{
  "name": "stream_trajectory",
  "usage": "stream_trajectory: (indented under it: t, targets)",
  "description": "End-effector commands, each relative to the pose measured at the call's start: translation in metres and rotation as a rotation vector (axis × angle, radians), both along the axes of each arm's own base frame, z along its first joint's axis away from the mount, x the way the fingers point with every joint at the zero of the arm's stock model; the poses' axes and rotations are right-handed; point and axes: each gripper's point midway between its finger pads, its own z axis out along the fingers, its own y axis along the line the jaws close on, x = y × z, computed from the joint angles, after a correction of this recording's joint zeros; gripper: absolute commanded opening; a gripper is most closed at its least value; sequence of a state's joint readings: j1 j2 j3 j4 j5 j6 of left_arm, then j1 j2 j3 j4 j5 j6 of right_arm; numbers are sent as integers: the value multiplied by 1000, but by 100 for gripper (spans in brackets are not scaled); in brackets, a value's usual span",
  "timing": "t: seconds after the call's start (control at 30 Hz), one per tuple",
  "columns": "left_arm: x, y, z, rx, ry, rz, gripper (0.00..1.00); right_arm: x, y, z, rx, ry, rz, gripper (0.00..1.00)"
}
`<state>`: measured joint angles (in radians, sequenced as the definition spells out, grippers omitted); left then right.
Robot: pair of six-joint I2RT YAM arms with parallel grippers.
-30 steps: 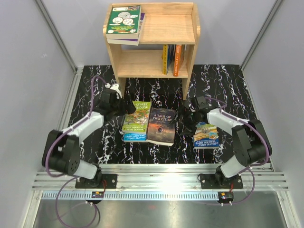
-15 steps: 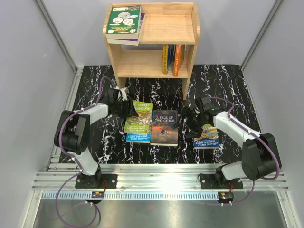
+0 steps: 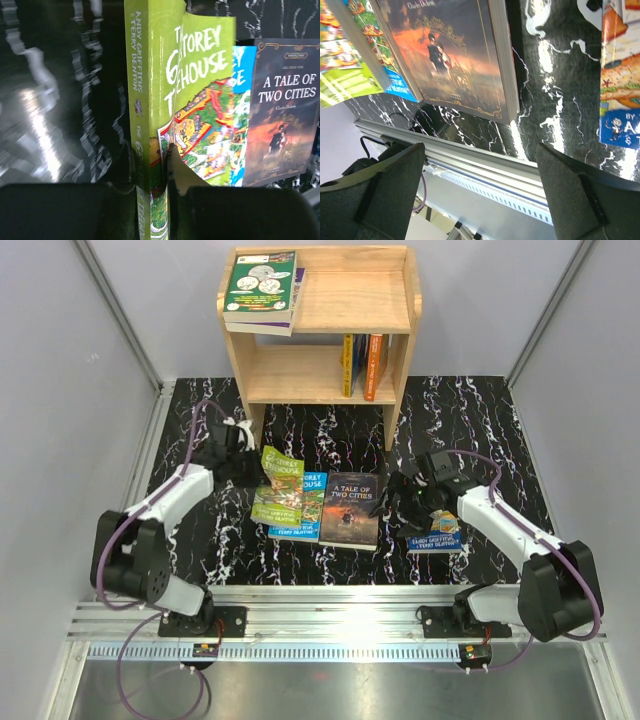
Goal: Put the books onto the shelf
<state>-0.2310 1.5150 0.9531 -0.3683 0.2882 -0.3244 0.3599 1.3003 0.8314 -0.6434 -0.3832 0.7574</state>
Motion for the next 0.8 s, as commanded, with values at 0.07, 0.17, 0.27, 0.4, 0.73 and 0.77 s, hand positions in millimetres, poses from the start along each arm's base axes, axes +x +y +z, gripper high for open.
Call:
stream_trajectory:
  t: [0.07,0.17,0.27,0.4,0.73,0.77]
  targets:
    - [11,30,90,99,-236,112,0,-11,-4,4,-1,-18,14,100]
    - [14,22,133,46,-380,133,0,-15,-4,7,10,-26,18,100]
    - [18,8,173,-5,-538,156,0,-20,-4,11,19,-29,29,100]
    - [16,-16,225,-38,-745,206,0,-29,-8,17,16,-36,46,100]
    - [28,-45,305,-177,-1157,404,0,-58,-26,33,-39,-30,69,100]
    - [30,-50,311,-187,-1181,398,0,-60,-26,36,-37,-38,70,100]
